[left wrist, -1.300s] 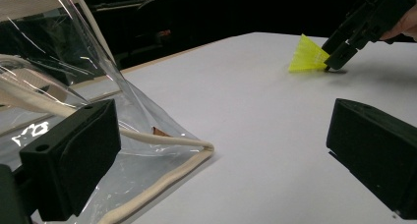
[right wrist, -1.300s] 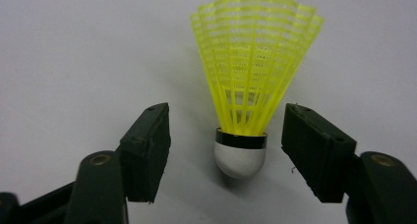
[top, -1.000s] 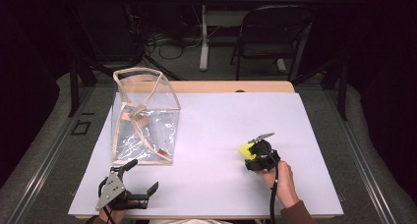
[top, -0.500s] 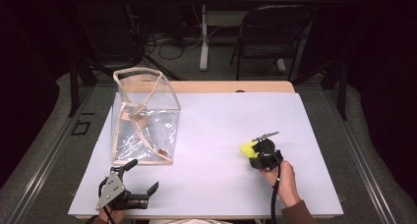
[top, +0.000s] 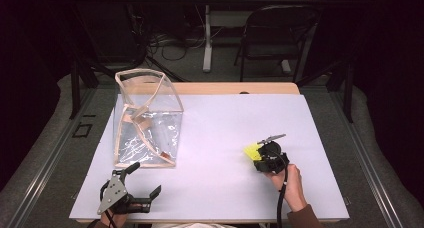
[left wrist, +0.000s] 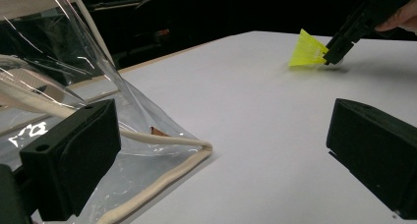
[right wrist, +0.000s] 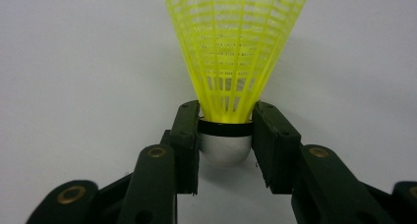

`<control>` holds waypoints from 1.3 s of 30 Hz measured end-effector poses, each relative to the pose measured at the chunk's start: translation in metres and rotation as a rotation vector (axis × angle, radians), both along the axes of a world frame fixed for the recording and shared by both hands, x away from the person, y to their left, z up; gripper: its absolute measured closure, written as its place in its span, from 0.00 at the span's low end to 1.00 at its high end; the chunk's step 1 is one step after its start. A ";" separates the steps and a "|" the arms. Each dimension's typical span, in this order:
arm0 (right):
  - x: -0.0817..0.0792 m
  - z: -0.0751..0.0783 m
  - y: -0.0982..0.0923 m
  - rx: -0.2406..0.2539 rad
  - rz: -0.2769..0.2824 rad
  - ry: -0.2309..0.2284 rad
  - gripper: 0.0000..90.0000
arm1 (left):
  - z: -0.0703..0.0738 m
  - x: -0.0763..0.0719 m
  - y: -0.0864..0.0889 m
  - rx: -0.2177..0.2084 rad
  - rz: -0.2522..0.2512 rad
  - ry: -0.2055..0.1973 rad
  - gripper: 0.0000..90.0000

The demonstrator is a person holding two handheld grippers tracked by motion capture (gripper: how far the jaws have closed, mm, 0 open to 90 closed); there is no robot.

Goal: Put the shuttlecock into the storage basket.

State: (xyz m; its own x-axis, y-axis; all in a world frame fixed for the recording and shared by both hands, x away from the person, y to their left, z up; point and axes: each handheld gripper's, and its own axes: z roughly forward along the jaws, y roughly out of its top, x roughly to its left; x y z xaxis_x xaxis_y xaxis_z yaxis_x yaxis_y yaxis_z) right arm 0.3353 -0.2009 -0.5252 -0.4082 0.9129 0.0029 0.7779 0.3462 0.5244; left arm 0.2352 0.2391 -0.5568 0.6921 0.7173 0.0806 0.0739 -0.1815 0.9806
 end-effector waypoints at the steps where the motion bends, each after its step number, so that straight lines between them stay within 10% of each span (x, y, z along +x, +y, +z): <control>1: 0.000 0.000 0.000 0.007 -0.002 -0.012 0.72 | 0.000 0.000 0.000 0.000 0.000 0.000 0.00; 39: -0.006 0.034 -0.008 -0.030 0.018 -0.059 0.72 | 0.000 0.000 0.000 0.004 -0.001 0.000 0.00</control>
State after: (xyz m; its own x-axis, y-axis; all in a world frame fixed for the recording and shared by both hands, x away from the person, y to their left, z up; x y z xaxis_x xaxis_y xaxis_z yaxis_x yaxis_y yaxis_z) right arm 0.3288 -0.2091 -0.4917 -0.4232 0.9047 -0.0490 0.7396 0.3763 0.5580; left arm 0.2351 0.2391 -0.5568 0.6927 0.7164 0.0840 0.0735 -0.1859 0.9798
